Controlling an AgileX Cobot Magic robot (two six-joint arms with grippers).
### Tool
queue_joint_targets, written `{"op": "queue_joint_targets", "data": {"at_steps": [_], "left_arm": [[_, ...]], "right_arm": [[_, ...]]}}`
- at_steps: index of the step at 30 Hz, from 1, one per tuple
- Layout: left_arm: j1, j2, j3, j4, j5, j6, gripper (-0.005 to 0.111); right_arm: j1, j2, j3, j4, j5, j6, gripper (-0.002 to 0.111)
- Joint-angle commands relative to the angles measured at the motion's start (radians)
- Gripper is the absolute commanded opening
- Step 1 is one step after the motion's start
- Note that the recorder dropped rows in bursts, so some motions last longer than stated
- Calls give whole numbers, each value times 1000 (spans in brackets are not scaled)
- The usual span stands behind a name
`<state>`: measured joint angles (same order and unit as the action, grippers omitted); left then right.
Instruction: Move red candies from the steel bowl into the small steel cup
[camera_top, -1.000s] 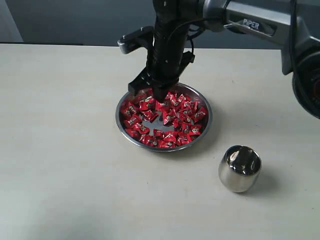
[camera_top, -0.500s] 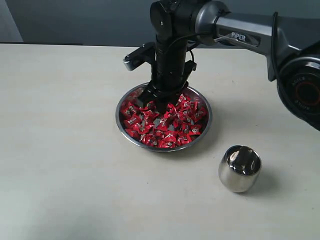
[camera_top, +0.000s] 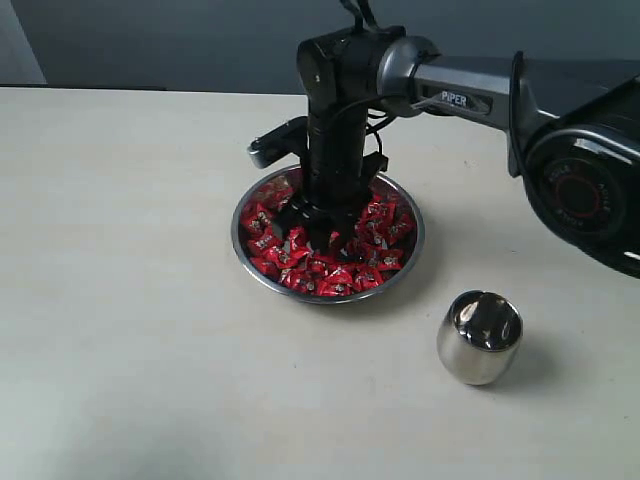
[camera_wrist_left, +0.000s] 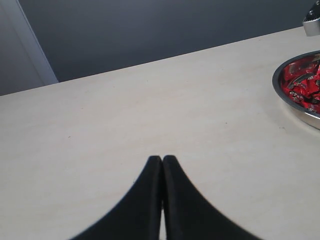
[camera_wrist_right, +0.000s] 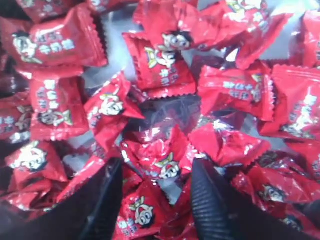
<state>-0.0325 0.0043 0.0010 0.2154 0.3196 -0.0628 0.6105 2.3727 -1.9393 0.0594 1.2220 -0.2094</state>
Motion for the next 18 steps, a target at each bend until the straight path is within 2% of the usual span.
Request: {"op": "queue_joint_targets", "data": {"at_steps": [1,6,8,10,13,18], "left_arm": [[0,-4,-1,1,-7,-5,0],[0,-4,-1,1,-7,-5,0],[0,-4,-1,1,-7,-5,0],[0,-4,-1,1,-7,-5,0],[0,-4,-1,1,-7,-5,0],[0,-4,-1,1,-7,-5,0]], "right_arm": [[-5,4,3,19,-1,3,43],[-5,14,3,17,-1,3,34],[-5,14,3,17,-1,3,25],[-5,14,3,12,-1,1,11],[-5,14,3,4,-1,1,-1],[-5,-15,0,3,-1,1,-1]]}}
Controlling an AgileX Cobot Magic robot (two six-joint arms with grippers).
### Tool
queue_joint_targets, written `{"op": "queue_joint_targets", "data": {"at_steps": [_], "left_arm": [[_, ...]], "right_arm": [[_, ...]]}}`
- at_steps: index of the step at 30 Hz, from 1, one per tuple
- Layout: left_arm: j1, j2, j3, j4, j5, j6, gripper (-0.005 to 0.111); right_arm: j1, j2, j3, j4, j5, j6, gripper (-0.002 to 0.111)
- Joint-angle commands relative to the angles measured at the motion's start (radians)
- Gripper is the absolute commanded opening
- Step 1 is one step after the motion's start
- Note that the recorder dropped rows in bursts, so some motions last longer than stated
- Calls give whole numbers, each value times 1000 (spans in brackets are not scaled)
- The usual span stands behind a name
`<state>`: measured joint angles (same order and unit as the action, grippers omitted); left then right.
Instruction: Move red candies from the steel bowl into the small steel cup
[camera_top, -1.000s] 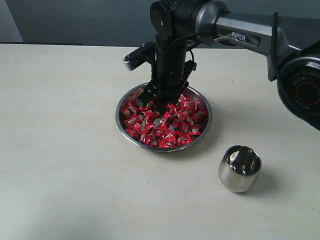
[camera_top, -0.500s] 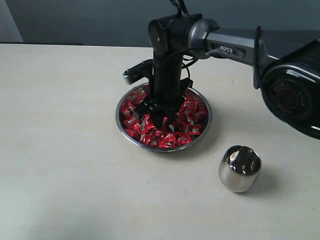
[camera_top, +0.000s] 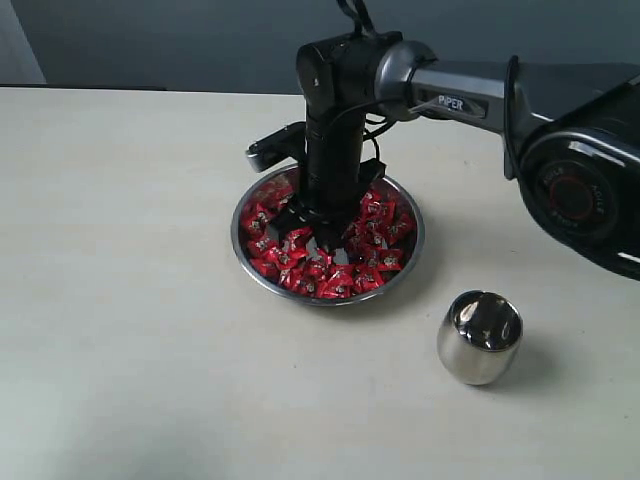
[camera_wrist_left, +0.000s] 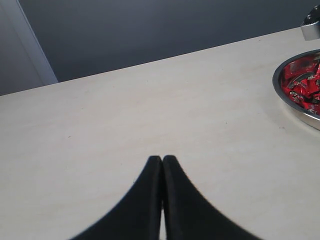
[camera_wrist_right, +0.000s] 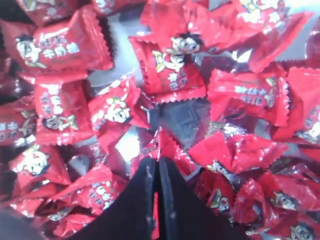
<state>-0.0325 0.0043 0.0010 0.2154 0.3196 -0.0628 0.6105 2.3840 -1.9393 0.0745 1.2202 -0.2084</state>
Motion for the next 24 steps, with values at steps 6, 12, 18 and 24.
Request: {"op": "queue_joint_targets", "data": {"at_steps": [6,12,18,24], "left_arm": [[0,-4,-1,1,-7,-5,0],[0,-4,-1,1,-7,-5,0],[0,-4,-1,1,-7,-5,0],[0,-4,-1,1,-7,-5,0]], "right_arm": [[-5,-180,5,-12,1,0,-1],[-5,-477,339,-35,1,2,-1],[-66,-758,714,-85,-32,55,-1],[-146,-829,901,-80,-158,78,-1]]}}
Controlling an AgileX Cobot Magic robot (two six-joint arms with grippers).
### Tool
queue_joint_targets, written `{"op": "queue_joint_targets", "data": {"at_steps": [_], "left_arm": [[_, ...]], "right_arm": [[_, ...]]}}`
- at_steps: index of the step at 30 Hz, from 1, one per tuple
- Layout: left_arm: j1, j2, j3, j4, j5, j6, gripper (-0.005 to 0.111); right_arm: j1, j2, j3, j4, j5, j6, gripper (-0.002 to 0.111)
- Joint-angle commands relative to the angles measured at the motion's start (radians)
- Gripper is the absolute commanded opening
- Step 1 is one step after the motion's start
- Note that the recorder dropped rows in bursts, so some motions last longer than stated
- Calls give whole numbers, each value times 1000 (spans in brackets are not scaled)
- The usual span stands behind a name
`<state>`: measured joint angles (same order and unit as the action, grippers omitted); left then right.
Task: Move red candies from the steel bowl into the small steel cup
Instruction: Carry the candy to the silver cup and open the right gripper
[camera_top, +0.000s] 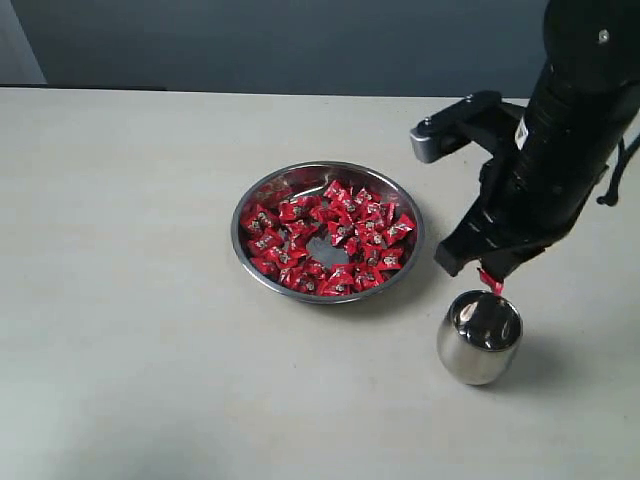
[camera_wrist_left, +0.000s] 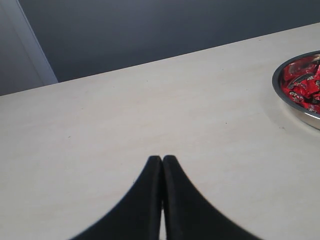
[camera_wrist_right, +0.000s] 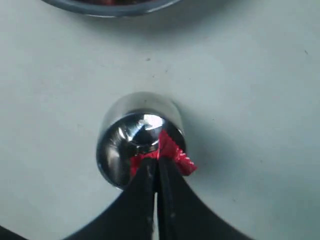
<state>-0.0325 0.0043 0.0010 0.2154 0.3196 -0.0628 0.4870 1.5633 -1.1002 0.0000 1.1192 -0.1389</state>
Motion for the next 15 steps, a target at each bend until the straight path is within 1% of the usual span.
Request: {"op": "queue_joint_targets", "data": {"at_steps": [1,3,5,12,13,15], "left_arm": [[0,-4,-1,1,-7,-5,0],[0,-4,-1,1,-7,-5,0],[0,-4,-1,1,-7,-5,0],[0,-4,-1,1,-7,-5,0],[0,-4,-1,1,-7,-5,0],[0,-4,-1,1,-7,-5,0]], "right_arm": [[-23,-7,68,0,-62,8,-1],[-23,0,80,28,-55,8,-1],[-23,0,87,30,-82,8,-1],[-23,0,87,30,-75,8,-1],[-23,0,87,30,-67,8,1],[-23,0,87,30,-50,8,9]]}}
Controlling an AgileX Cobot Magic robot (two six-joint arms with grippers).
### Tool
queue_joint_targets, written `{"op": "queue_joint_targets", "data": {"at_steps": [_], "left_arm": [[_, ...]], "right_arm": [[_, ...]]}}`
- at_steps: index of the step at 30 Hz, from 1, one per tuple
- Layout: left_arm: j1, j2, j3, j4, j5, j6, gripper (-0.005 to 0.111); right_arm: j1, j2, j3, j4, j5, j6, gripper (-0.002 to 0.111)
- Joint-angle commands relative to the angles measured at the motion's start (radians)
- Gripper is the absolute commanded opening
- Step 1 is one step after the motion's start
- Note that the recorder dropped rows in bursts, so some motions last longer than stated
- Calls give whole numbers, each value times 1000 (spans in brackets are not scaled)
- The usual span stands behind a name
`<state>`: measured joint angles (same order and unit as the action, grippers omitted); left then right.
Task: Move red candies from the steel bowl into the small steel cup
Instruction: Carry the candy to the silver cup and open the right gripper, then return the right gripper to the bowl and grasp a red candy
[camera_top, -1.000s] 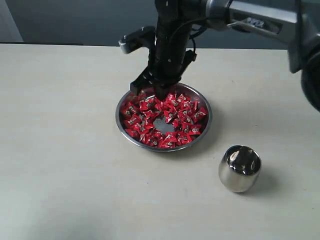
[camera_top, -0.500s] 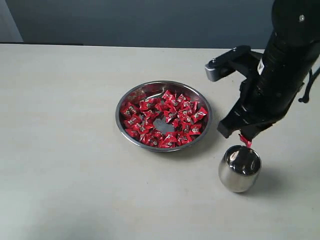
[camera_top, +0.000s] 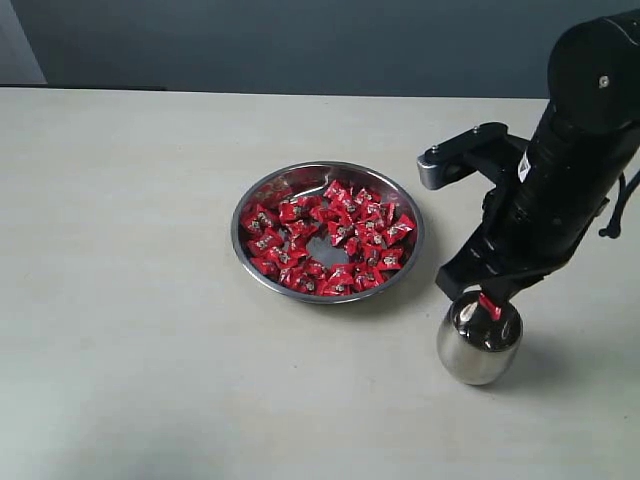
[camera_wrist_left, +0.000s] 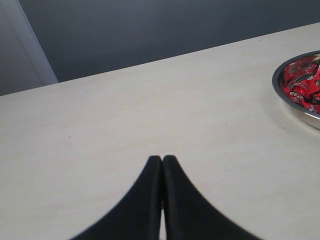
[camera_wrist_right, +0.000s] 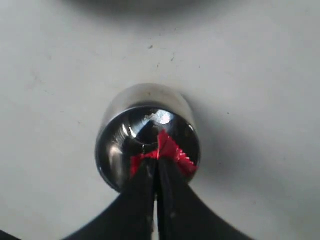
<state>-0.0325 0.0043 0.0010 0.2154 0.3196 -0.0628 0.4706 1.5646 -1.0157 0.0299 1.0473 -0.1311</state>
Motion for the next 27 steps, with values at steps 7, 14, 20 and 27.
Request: {"op": "queue_joint_targets", "data": {"at_steps": [7,14,20,27], "left_arm": [[0,-4,-1,1,-7,-5,0],[0,-4,-1,1,-7,-5,0],[0,-4,-1,1,-7,-5,0],[0,-4,-1,1,-7,-5,0]], "right_arm": [[-6,-1,3,-1,19,-1,30],[-6,-1,-26,64,-104,-10,30],[-3,12,-78,188,-374,-101,30],[9,203,-250,338,-455,-242,30]]}}
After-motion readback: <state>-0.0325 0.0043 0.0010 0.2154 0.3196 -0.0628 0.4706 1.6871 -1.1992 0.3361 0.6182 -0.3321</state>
